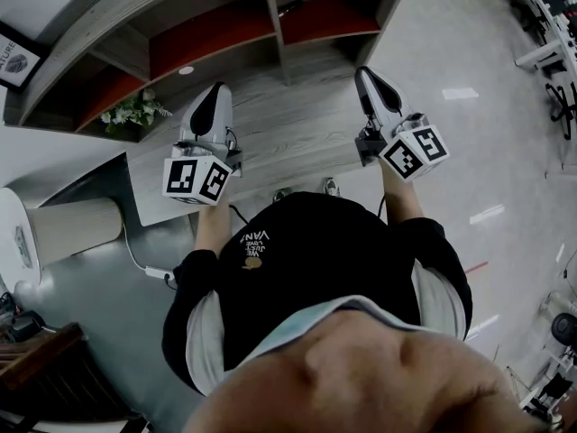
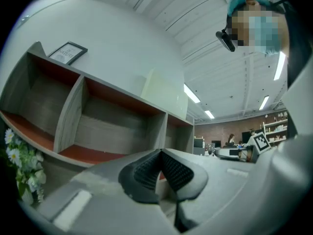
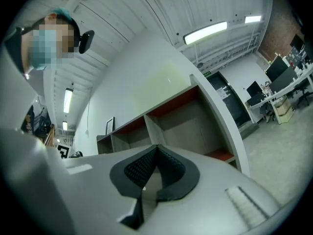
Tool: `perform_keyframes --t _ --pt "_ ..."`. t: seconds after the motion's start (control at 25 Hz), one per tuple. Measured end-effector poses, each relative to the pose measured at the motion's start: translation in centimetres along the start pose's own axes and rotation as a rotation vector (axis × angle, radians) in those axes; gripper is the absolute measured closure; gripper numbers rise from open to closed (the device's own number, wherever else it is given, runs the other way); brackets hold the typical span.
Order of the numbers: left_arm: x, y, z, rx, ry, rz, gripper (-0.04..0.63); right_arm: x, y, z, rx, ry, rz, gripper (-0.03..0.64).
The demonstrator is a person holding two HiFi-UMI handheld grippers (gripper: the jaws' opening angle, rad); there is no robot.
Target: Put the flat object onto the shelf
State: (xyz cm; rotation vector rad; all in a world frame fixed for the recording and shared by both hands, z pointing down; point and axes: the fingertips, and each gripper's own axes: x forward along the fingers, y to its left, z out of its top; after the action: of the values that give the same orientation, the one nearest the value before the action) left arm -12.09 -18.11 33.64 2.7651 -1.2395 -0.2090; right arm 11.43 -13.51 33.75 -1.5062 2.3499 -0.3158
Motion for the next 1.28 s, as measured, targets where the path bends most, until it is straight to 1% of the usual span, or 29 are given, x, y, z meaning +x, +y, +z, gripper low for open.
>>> perform_keyframes --t 0.16,0.4,1.04,1.28 --pt "-1.0 0.6 -1.9 -0.022 0.037 0.025 0.595 -0.4 -0.4 -1.1 0.008 0.024 -0.011 0.617" --pt "-1.3 0.0 -3.0 -0.043 0.057 0.022 0.594 -0.6 -0.6 -2.5 0.005 0.059 -0.017 0.617" --pt "-1.0 -0.3 -3.4 -0.070 0.068 0.008 0.595 -0.8 -0.7 -2.7 -0.006 0.088 -0.029 0.617" --pt "-0.9 0.1 -3.4 -0.065 0.071 0.011 0.594 -0.6 -0.6 -3.0 -0.012 0.096 -0.025 0.617"
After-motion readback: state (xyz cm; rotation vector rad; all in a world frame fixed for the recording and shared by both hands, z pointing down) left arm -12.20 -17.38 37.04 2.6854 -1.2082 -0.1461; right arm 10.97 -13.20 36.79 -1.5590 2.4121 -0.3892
